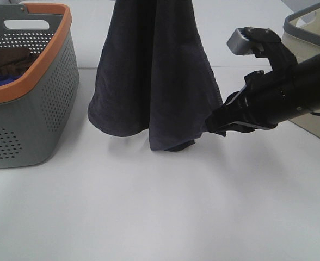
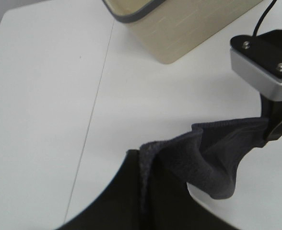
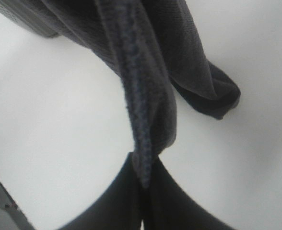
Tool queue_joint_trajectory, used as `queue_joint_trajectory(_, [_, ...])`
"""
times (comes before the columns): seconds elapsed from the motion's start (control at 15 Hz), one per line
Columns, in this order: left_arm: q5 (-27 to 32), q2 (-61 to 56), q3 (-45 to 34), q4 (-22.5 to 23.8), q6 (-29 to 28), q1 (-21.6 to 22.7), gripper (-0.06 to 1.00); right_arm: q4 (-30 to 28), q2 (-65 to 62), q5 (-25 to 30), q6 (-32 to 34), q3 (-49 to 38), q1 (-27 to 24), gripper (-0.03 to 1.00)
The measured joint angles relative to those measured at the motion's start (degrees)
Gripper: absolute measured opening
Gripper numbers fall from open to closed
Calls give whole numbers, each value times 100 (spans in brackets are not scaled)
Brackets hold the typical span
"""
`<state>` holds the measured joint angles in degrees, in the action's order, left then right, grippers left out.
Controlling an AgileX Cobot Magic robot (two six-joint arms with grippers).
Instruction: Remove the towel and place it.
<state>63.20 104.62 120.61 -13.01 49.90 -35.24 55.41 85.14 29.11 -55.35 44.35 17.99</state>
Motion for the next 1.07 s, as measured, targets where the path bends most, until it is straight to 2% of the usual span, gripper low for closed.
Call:
queue_joint_trajectory(0.07, [11,34,0,92,-206,0,0,-413,-6,218,481,155,0,0])
queue_joint_trajectory(0.2, [57,172,0,590,-1117,0,0,-2343,-17,1209,2131,877,0,0])
queue_joint_trajectory(0.27, [126,206,0,825,-1610,0,0,-3031,-17,1667,2739,1266,0,0])
queue_joint_trajectory(0.33, [178,218,0,1364,-2859,0,0,-4016,-17,2464,3547,2131,0,0])
queue_joint_trajectory(0.4, [189,218,0,1679,-3518,0,0,-4343,-17,2670,3678,2527,0,0])
queue_joint_trajectory(0.53, [258,258,0,2269,-4418,0,0,-4738,34,2773,3684,3220,0,0])
queue_joint_trajectory(0.73, [40,390,0,2555,-5122,166,0,-5013,516,2796,3552,3948,0,0])
queue_joint_trajectory(0.87, [-493,539,0,2555,-5535,384,0,-5271,1031,2796,3501,4538,0,0])
queue_joint_trajectory(1.07, [-1318,722,0,2584,-5793,584,0,-5758,1507,2573,3495,5202,0,0])
